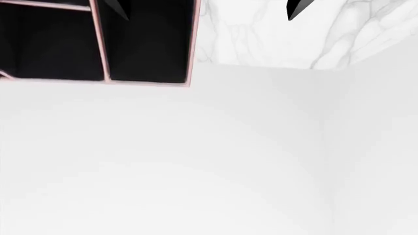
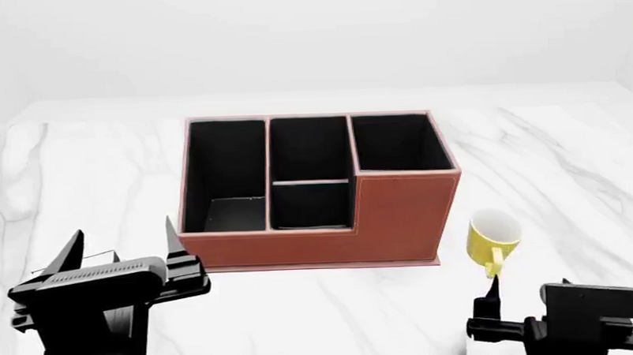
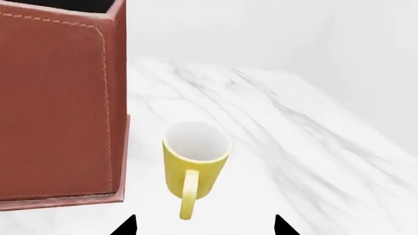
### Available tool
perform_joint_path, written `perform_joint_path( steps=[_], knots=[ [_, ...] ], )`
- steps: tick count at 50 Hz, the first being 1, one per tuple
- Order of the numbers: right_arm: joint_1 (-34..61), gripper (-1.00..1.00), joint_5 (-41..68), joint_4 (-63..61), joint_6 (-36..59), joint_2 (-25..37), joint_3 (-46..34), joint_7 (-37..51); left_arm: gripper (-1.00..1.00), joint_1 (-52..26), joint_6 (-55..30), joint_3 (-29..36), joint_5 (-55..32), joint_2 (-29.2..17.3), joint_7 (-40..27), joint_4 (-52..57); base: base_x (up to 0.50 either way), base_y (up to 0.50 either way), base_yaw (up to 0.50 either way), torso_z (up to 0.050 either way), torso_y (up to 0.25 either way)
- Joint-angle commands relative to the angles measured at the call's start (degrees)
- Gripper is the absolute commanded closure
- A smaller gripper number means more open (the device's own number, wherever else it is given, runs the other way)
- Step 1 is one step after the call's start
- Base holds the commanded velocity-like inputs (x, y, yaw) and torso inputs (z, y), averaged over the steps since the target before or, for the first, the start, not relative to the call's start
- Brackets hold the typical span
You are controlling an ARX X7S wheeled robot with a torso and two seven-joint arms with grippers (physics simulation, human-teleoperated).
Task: Pick up the yellow and white mug and place it to the right of the caddy.
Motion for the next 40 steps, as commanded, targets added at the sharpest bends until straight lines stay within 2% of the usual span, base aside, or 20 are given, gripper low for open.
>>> perform_joint_path(
  steps=[1, 17, 27, 35, 37, 40],
  knots=[
    [-9.3, -1.00, 0.9, -12.1, -0.7, 2.5, 4.2, 3.1, -1.00, 0.4, 0.0, -0.1, -0.2, -0.3, -0.4, 0.8, 0.00, 0.00, 0.00, 0.000, 0.000],
    [-19.8, -1.00, -0.7, -26.8, -2.2, 4.7, 9.8, 7.3, -1.00, 3.9, 0.4, 0.4, 1.4, -1.4, -1.9, 6.5, 0.00, 0.00, 0.00, 0.000, 0.000],
    [-23.1, -1.00, -2.4, -33.3, -2.1, 5.3, 11.2, 9.6, -1.00, 6.7, 1.8, 0.0, 2.2, -2.1, -2.7, 9.5, 0.00, 0.00, 0.00, 0.000, 0.000],
    [-19.9, -1.00, -3.6, -33.6, -0.8, 5.3, 7.8, 10.2, -1.00, 6.4, 3.6, 1.0, 1.9, -1.7, -1.7, 7.1, 0.00, 0.00, 0.00, 0.000, 0.000],
    [-14.8, -1.00, -5.7, -27.7, -2.6, 4.1, 2.4, 7.7, -1.00, 3.4, 4.5, 4.9, 2.7, -0.4, 0.4, 0.6, 0.00, 0.00, 0.00, 0.000, 0.000],
    [-10.1, -1.00, -7.0, -21.6, -4.2, 2.3, -1.8, 5.6, -1.00, 1.8, 5.9, 6.7, 2.9, 0.7, 1.6, -3.7, 0.00, 0.00, 0.00, 0.000, 0.000]
  ],
)
